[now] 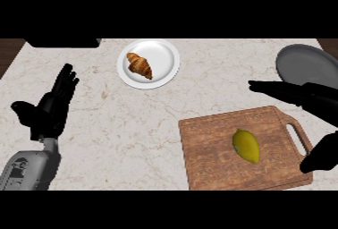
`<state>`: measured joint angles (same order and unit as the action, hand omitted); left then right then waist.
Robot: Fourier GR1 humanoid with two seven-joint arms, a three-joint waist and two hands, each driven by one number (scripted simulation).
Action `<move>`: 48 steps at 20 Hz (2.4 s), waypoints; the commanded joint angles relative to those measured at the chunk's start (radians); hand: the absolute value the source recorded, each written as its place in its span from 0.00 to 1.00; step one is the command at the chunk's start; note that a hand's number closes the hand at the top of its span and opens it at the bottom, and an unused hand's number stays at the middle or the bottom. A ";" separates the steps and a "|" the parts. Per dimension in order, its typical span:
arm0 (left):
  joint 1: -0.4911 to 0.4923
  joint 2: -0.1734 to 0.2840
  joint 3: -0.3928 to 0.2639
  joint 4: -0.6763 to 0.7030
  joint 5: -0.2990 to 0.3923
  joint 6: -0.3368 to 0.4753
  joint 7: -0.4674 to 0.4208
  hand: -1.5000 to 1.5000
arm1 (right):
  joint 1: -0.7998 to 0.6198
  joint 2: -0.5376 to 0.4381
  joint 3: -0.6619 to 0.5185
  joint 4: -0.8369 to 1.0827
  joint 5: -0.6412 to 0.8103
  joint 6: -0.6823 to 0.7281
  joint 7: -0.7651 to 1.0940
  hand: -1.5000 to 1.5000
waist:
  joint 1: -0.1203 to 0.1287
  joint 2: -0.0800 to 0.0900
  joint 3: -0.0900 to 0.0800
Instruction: Pick the lemon from the cutting board and place it in the pan
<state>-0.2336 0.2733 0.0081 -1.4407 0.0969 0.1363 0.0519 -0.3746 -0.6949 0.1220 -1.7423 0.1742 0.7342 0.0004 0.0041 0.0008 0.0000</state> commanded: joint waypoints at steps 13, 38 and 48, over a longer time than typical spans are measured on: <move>0.057 -0.050 0.022 -0.021 -0.049 -0.043 -0.041 0.50 | 0.048 0.110 0.059 0.052 0.284 0.096 -0.169 0.00 | -0.002 -0.001 0.000; 0.057 -0.070 0.054 -0.144 -0.078 -0.061 0.097 0.50 | 0.040 0.263 0.205 0.141 0.735 0.062 -0.162 0.00 | 0.001 -0.002 0.000; 0.037 -0.032 0.125 -0.074 -0.059 -0.115 0.037 0.50 | 0.018 0.263 0.202 0.313 0.848 0.001 -0.285 0.00 | 0.001 -0.001 0.000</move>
<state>-0.2159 0.1965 0.0905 -1.4902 0.0118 0.0649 0.0885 -0.3325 -0.4354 0.3336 -1.4876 0.9943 0.7363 -0.2511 0.0028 0.0002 0.0001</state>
